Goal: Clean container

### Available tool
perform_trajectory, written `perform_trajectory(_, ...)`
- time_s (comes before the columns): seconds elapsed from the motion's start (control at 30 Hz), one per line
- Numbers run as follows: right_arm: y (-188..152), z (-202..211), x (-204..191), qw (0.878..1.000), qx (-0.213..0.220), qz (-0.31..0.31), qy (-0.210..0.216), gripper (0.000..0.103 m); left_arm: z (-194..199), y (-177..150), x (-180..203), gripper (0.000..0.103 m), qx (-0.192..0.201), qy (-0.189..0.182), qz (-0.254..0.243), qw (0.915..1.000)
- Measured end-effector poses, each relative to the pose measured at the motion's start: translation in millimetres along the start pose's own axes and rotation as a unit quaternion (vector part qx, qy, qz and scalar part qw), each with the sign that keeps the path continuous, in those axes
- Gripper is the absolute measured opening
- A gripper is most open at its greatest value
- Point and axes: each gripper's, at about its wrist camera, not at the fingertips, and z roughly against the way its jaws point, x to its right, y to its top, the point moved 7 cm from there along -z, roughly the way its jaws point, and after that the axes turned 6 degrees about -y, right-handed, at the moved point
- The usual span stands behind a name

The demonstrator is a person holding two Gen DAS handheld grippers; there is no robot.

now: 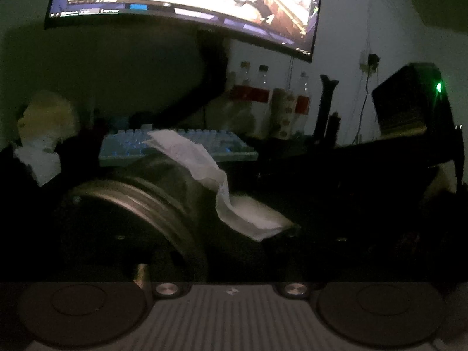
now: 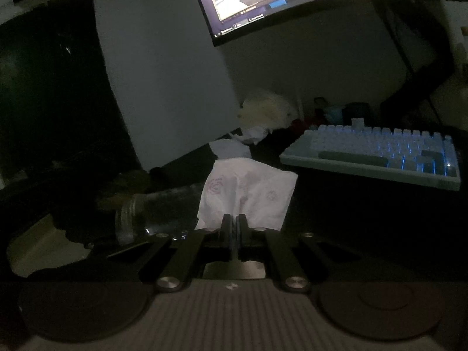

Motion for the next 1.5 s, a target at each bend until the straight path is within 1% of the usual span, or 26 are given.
perform_trajectory(0.13, 13.4, -3.6, -8.2, 1.0, 0.006, 0.016, 0.007, 0.005, -7.3, -7.8, -16.0, 0.043, -0.013, 0.015, 0.022, 0.9996)
perform_trajectory(0.17, 17.9, -4.6, -12.5, 1.0, 0.008, 0.022, 0.011, 0.005, -8.3, -9.5, -19.9, 0.045, -0.013, 0.021, 0.028, 0.9993)
perform_trajectory(0.3, 26.5, -16.8, -34.1, 0.998, 0.005, 0.047, 0.033, 0.005, -7.9, -10.0, -26.0, 0.044, -0.009, 0.024, 0.035, 0.9991)
perform_trajectory(0.43, 26.9, -26.7, -45.0, 0.997, 0.01, 0.065, 0.04, 0.005, -7.3, -10.5, -30.0, 0.045, -0.005, 0.028, 0.034, 0.999)
perform_trajectory(0.47, 27.4, -27.9, -43.4, 0.997, 0.008, 0.059, 0.043, 0.005, -7.1, -10.7, -30.9, 0.047, -0.004, 0.027, 0.034, 0.999)
perform_trajectory(0.53, 28.8, -30.5, -36.4, 0.998, 0.008, 0.051, 0.033, 0.005, -7.2, -10.7, -31.5, 0.05, -0.001, 0.026, 0.037, 0.999)
perform_trajectory(0.57, 29.8, -32.2, -32.3, 0.998, 0.009, 0.052, 0.017, 0.005, -7.8, -10.7, -31.0, 0.054, -0.001, 0.026, 0.035, 0.999)
perform_trajectory(0.63, 31.8, -35.6, -24.1, 0.998, 0.012, 0.055, -0.019, 0.005, -9.2, -10.8, -29.7, 0.056, 0.0, 0.028, 0.03, 0.9992)
perform_trajectory(0.67, 32.8, -36.6, -23.3, 0.999, 0.01, 0.049, -0.021, 0.005, -9.9, -10.8, -28.9, 0.057, 0.0, 0.029, 0.028, 0.9992)
perform_trajectory(0.73, 32.7, -36.9, -31.3, 0.999, 0.007, 0.05, -0.009, 0.005, -10.8, -10.5, -28.5, 0.058, -0.001, 0.031, 0.025, 0.9992)
perform_trajectory(0.83, 27.5, -33.7, -54.9, 0.997, 0.008, 0.066, 0.043, 0.006, -10.8, -10.2, -29.0, 0.058, -0.001, 0.033, 0.024, 0.9992)
perform_trajectory(0.93, 27.4, -34.6, -53.8, 0.997, 0.007, 0.066, 0.049, 0.005, -10.1, -9.9, -29.6, 0.058, -0.001, 0.034, 0.025, 0.9991)
perform_trajectory(0.97, 28.7, -35.9, -46.8, 0.998, 0.006, 0.055, 0.043, 0.005, -10.3, -9.8, -29.5, 0.058, -0.001, 0.034, 0.025, 0.9991)
perform_trajectory(1.0, 30.0, -37.2, -40.5, 0.998, 0.009, 0.054, 0.025, 0.005, -10.7, -9.7, -28.7, 0.058, -0.001, 0.035, 0.024, 0.9991)
perform_trajectory(1.07, 32.2, -39.5, -28.3, 0.998, 0.014, 0.054, -0.012, 0.005, -12.3, -9.7, -26.1, 0.058, -0.001, 0.039, 0.02, 0.999)
perform_trajectory(1.1, 33.0, -40.4, -23.8, 0.999, 0.014, 0.046, -0.018, 0.005, -13.1, -9.6, -25.1, 0.058, -0.001, 0.041, 0.018, 0.999)
perform_trajectory(1.17, 33.4, -40.4, -23.8, 0.999, 0.008, 0.035, -0.014, 0.006, -10.3, -12.3, -16.7, 0.058, -0.002, 0.04, 0.018, 0.999)
perform_trajectory(1.2, 32.4, -39.1, -28.4, 0.999, 0.009, 0.039, -0.003, 0.006, -6.0, -15.6, -7.7, 0.058, -0.004, 0.037, 0.019, 0.9991)
perform_trajectory(1.33, 26.8, -31.4, -45.6, 0.997, 0.009, 0.053, 0.047, 0.006, -3.1, -20.7, 8.4, 0.058, -0.004, 0.036, 0.023, 0.9991)
perform_trajectory(1.37, 26.6, -30.9, -45.8, 0.997, 0.011, 0.057, 0.045, 0.006, -2.6, -22.1, 12.5, 0.058, -0.004, 0.036, 0.022, 0.9991)
perform_trajectory(1.5, 30.6, -34.2, -28.3, 0.999, 0.011, 0.032, 0.011, 0.006, -2.0, -27.9, 33.3, 0.061, -0.004, 0.038, 0.021, 0.999)
